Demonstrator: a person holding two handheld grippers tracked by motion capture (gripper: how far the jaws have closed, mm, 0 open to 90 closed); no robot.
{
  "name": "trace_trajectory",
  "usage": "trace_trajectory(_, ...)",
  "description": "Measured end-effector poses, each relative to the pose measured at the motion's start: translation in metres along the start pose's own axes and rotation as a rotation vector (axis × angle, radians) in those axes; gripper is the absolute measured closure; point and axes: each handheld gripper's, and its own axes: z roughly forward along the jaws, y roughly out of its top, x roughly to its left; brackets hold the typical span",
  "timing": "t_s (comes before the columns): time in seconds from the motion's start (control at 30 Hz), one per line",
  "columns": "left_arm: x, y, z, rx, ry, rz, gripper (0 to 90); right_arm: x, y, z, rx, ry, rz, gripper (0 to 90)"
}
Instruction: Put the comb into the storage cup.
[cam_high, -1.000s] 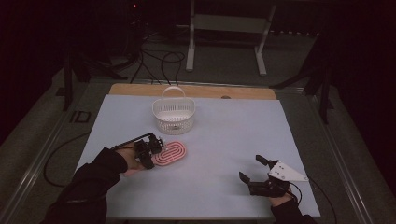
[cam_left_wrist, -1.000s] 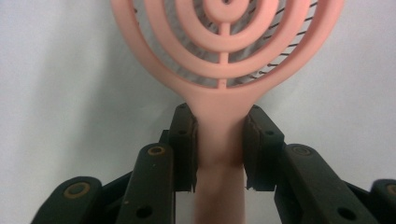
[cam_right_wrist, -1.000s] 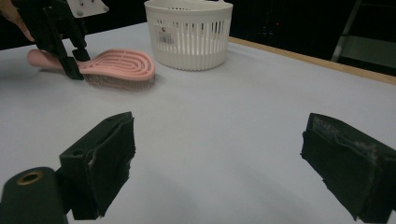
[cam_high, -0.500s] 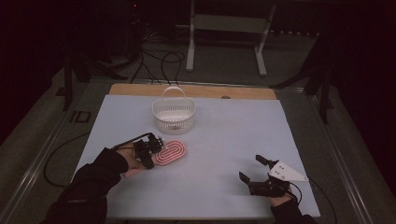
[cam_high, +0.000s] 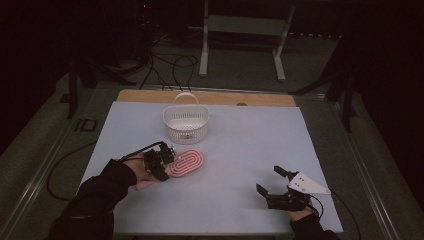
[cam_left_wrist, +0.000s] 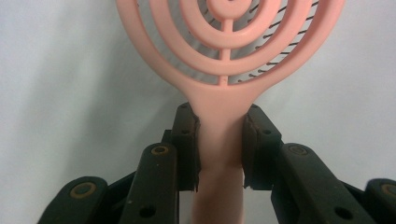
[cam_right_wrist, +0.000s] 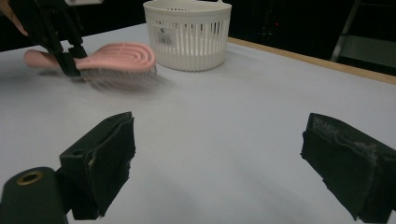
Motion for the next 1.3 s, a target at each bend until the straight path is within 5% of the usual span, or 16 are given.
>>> trace_trajectory(0.83,-0.014,-0.006,-0.033,-0.276,-0.029,0.006,70.9,0.0,0.0,0.001,-0.001,-0.001,0.004,9.5)
trace_trajectory(1.3,-0.026,-0.008,-0.037,-0.416,-0.026,0.01,70.9,0.0,0.0,0.001,-0.001,-0.004,0.004,9.5)
